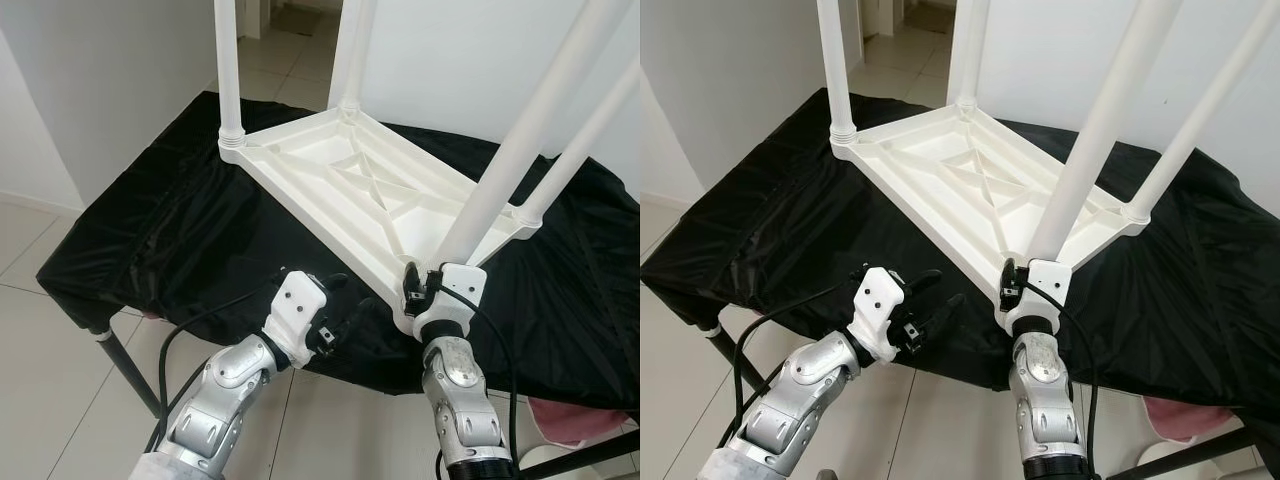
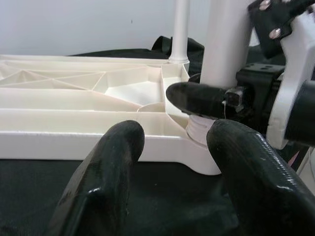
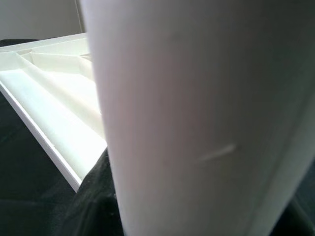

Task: Building children table

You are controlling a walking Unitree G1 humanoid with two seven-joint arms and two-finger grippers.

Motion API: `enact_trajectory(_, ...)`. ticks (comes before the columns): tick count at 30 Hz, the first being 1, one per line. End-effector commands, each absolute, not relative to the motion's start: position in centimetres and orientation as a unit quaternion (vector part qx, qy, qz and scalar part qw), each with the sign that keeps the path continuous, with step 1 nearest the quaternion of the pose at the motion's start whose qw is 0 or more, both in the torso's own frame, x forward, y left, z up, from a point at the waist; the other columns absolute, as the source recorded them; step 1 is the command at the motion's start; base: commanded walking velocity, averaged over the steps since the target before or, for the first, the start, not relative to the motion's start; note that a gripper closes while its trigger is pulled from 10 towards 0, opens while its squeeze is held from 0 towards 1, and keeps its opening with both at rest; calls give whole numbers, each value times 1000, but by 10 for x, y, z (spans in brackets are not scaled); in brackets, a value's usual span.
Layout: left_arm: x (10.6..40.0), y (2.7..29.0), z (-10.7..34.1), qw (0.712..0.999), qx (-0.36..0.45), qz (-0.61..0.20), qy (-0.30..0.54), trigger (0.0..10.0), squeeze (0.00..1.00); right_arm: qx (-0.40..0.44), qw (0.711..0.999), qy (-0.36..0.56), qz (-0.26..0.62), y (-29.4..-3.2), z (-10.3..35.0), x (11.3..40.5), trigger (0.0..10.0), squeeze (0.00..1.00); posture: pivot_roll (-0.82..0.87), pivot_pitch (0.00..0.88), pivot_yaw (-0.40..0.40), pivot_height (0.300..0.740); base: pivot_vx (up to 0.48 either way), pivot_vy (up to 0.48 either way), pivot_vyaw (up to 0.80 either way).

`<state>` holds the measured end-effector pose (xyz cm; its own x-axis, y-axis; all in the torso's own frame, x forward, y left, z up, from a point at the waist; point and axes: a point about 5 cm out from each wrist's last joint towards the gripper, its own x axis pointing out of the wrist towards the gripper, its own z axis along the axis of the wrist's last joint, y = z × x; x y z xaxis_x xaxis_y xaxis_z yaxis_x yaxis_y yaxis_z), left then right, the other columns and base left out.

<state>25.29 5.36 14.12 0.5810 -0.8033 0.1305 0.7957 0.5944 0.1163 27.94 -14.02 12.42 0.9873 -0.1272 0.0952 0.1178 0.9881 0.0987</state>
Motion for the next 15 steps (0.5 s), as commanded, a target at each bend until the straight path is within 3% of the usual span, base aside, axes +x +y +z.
enact_trajectory(1,253,53,141,887,25,-454,-80,10000,0,75,995,-61,-38,-130,127,275,10000,1000,36,69,-85,740,0,0,0)
enact_trajectory(12,252,53,141,887,25,-454,-79,10000,0,44,996,-66,47,-140,128,273,10000,1000,32,77,-80,740,0,0,0)
enact_trajectory(13,253,54,141,888,26,-453,-79,10000,0,31,994,-65,81,-147,130,273,10000,620,29,79,-77,740,0,0,0)
enact_trajectory(14,253,54,141,888,26,-453,-79,10000,0,31,994,-65,81,-147,130,273,10000,620,29,79,-77,740,0,0,0)
enact_trajectory(15,253,54,141,888,26,-452,-78,10000,0,22,993,-69,94,-150,131,274,10000,39,29,79,-77,740,0,0,0)
